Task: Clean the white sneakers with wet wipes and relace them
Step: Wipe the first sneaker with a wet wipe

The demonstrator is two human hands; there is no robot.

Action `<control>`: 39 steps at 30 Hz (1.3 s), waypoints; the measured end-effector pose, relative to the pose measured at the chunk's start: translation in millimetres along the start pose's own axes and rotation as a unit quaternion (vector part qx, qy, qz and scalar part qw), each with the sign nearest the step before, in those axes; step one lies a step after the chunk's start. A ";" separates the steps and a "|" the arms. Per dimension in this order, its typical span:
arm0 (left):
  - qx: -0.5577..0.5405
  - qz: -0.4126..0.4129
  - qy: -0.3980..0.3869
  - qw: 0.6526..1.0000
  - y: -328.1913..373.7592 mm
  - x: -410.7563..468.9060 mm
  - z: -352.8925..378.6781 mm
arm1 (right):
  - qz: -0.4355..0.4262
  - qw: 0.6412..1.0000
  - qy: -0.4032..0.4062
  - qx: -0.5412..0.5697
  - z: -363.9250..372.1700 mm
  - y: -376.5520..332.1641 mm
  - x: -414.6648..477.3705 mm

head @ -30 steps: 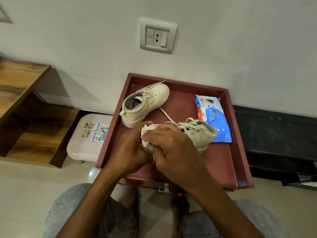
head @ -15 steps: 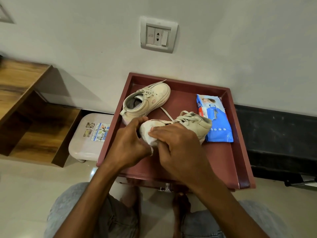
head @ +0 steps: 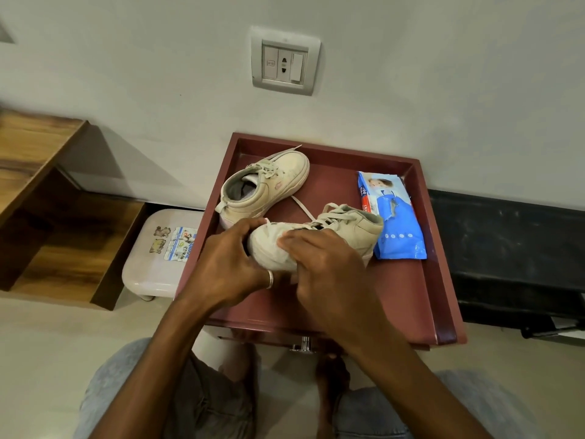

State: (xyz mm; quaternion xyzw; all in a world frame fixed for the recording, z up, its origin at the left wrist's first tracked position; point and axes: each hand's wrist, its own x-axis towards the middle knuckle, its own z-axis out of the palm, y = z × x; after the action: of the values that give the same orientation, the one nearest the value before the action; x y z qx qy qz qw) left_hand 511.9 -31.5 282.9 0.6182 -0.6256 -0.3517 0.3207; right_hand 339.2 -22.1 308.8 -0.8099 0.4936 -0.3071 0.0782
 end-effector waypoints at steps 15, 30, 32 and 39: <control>0.003 0.018 -0.027 0.999 -8.2 6.1 -7.0 | 0.020 1.000 0.011 0.018 -9.9 28.2 -6.1; 0.001 0.028 -0.034 0.999 -12.1 8.2 -7.8 | 0.000 1.000 -0.005 -0.014 1.1 26.5 -10.0; 0.005 0.030 -0.040 0.999 -13.1 7.2 -9.1 | -0.013 1.000 -0.026 -0.012 3.5 22.9 -11.7; -0.010 0.013 -0.065 0.998 -14.0 9.7 -13.2 | 0.118 0.985 -0.007 -0.128 -25.8 78.2 -12.8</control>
State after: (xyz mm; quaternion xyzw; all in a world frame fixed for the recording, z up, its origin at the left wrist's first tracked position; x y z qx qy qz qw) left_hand 530.4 -41.6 278.1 0.5829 -0.6494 -0.3932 0.2897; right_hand 261.5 -45.8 290.4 -0.7517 0.6201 -0.2242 0.0131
